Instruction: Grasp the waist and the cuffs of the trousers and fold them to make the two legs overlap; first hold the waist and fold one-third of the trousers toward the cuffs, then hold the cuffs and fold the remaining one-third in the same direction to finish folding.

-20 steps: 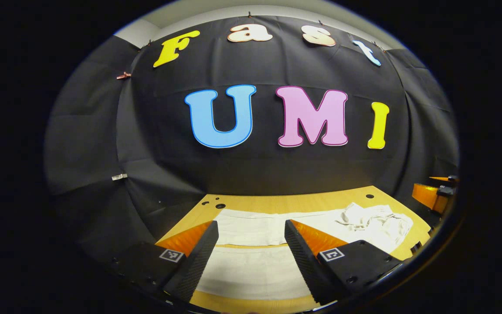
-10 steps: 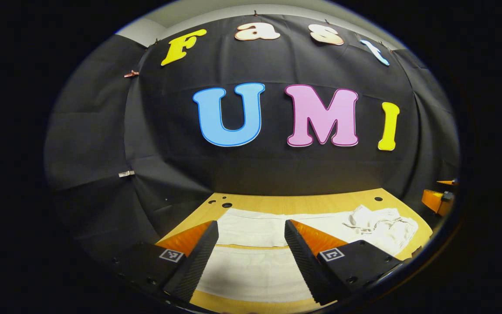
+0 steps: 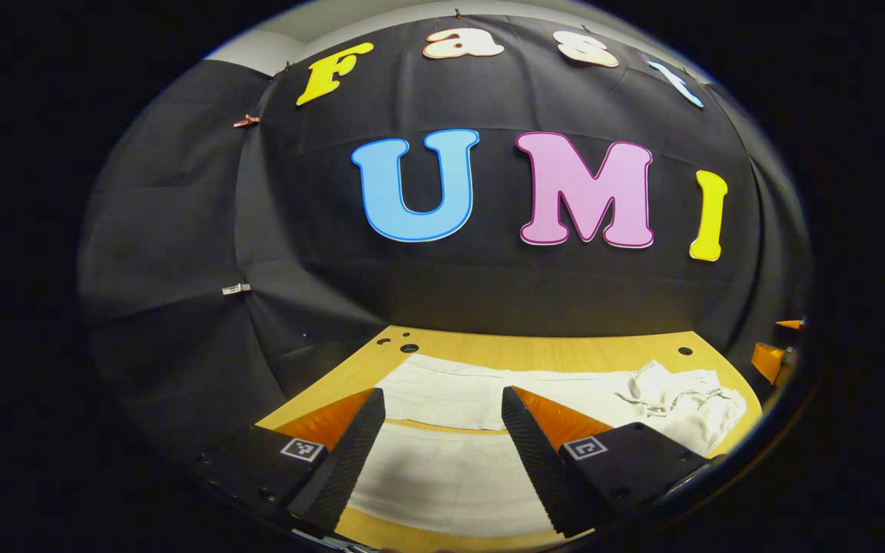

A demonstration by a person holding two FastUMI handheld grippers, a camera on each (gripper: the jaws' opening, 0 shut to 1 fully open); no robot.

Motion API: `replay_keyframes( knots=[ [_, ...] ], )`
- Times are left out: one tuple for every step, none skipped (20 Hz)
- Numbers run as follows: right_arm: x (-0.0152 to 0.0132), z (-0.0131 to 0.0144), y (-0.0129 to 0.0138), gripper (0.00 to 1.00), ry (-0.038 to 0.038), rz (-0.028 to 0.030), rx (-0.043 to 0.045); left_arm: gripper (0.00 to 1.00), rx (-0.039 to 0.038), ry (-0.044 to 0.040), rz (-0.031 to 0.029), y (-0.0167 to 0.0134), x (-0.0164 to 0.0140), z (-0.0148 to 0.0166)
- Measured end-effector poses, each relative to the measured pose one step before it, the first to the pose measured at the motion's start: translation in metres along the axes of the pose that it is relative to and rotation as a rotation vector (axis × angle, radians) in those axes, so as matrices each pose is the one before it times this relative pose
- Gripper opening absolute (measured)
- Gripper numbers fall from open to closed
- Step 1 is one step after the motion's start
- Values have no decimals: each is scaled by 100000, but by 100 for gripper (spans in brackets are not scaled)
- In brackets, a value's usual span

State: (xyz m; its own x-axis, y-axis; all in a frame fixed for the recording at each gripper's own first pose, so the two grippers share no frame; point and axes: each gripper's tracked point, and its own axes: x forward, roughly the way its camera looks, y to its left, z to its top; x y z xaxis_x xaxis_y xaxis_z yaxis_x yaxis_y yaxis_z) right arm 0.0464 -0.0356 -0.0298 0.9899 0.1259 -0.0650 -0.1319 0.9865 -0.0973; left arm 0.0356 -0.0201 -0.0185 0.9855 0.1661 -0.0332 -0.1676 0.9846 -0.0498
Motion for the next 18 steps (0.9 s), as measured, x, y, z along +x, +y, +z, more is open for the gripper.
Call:
replay_keyframes(
  knots=[
    [344, -202, -419, 98, 832, 414, 65, 97, 773, 38, 820, -18, 138, -55],
    [307, -350, -309, 98, 885, 817, -206, 97, 129, 720, 1012, 10, 101, -142],
    [325, -117, -353, 98, 127, 734, -1093, 97, -736, -362, 321, -119, 27, 2],
    [330, -462, -430, 98, 761, 1003, -1728, 97, -845, -390, 377, -150, -72, 118],
    [285, -623, -347, 98, 1891, 1599, -1195, 97, -461, 478, 1099, 53, 67, -301],
    [206, -830, -355, 98, 2361, 1276, -362, 97, -774, 1859, 1505, 143, 7, -381],
    [114, -730, -592, 98, 2485, 515, -145, 97, -2018, 1677, 472, -104, 17, -412],
    [160, -770, -844, 98, 2007, -360, -779, 97, -2338, 851, -293, -242, -171, 11],
    [83, -627, -901, 98, 1287, -760, -1973, 97, -1500, 495, 764, -24, 4, -75],
    [167, -760, -948, 98, 1294, -689, -3120, 97, -635, 260, 1160, 190, 80, 30],
    [137, -767, -891, 98, 1425, -233, -3619, 97, -11, 219, 675, 96, 91, -158],
    [253, -1111, -826, 98, 2345, -207, -3847, 97, 480, 273, 453, -43, 40, -24],
    [155, -1240, -594, 98, 3213, 1063, -3463, 97, 778, 592, 387, -45, 175, -326],
    [86, -1186, -323, 98, 2762, 1345, -2953, 97, 718, 550, 229, 44, 59, -180],
    [81, -968, -365, 98, 1979, 1004, -3736, 97, 444, 388, 129, 27, 60, -228],
    [168, -1080, -398, 98, 1830, 973, -4412, 97, 387, 598, 99, -63, 81, -340],
    [58, -846, -220, 98, 2166, 1357, -4737, 97, 150, 849, 9, -158, 112, -297],
    [262, -1081, 144, 98, 1995, 1760, -5078, 97, -40, 853, -292, -171, -80, -339]
  ],
)
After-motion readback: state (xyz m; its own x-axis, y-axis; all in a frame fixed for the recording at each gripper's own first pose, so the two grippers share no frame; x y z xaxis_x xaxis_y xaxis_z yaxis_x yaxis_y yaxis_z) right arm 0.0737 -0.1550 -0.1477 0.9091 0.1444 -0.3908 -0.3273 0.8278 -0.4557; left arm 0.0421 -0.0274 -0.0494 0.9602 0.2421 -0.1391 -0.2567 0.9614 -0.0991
